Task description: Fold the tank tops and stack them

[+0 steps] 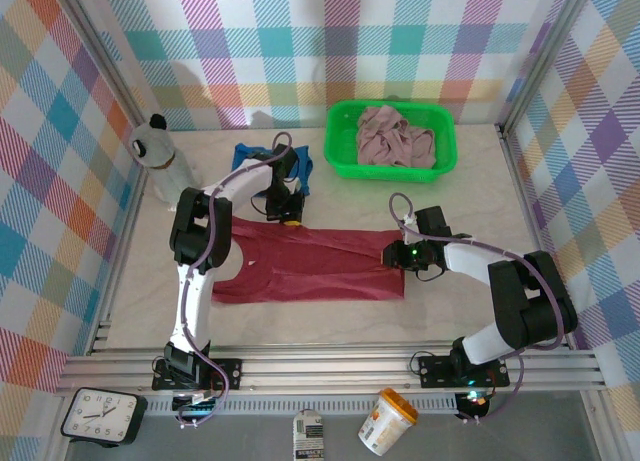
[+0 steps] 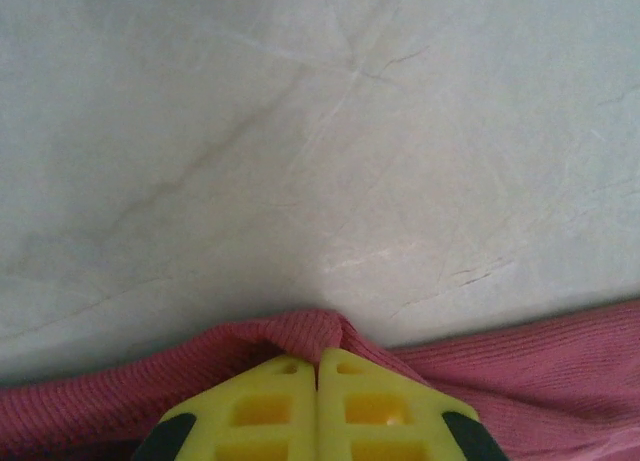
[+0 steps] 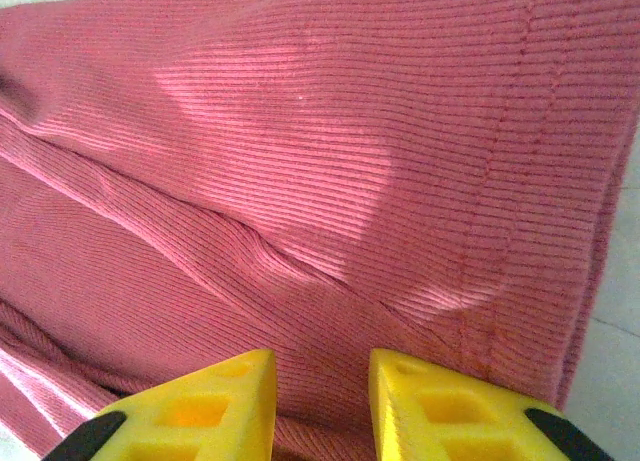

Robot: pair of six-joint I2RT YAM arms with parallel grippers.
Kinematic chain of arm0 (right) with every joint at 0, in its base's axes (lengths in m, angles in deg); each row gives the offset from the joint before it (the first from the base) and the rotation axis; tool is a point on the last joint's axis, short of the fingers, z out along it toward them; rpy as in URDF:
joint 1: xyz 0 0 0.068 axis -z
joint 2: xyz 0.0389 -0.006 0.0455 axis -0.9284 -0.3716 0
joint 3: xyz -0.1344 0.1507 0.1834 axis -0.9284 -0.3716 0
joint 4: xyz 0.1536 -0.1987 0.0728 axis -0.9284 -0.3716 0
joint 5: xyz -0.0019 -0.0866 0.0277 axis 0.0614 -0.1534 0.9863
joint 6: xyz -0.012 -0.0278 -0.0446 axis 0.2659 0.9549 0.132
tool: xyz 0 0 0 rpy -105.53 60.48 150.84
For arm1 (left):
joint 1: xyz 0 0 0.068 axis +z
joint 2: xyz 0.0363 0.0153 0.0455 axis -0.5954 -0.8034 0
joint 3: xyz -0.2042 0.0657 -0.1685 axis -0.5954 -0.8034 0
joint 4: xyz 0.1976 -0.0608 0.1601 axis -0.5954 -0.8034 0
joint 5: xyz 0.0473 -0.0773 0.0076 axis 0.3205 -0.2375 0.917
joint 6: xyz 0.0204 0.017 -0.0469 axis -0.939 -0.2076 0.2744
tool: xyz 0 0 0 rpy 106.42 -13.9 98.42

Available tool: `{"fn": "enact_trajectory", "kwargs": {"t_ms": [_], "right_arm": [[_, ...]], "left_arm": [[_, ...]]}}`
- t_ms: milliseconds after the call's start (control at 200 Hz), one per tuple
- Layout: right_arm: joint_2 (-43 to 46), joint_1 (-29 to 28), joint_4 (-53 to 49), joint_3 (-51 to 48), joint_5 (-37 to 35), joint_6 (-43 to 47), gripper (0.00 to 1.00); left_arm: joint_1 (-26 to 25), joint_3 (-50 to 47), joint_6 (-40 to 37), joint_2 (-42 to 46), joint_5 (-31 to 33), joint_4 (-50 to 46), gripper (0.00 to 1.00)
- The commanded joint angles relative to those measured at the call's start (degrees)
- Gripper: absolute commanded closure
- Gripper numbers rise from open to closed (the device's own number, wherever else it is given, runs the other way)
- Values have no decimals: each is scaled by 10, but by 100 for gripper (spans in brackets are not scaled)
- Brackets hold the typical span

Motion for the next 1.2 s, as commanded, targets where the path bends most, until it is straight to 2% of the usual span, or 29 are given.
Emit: {"fn": "enact_trajectory", "kwargs": {"t_ms": [0, 460, 690, 840, 1000, 1200], "right_arm": [[-3, -2, -22, 4, -7, 3, 69], [-10, -1, -42, 15, -33, -5, 69], [-14, -1, -50, 23, -38, -5, 69], [-14, 0, -56, 26, -44, -6, 69], [-11, 0, -65, 28, -53, -11, 69], [14, 0, -61, 33, -36, -2, 69]], "left_arm": [[2, -21, -5, 47, -12, -12, 100], [1, -185, -16, 159, -38, 39, 98], [0, -239, -24, 158, -44, 59, 98], [3, -242, -27, 139, 2, 52, 96], [5, -257, -17, 122, 87, 58, 94], [7, -264, -13, 100, 118, 51, 86]]}}
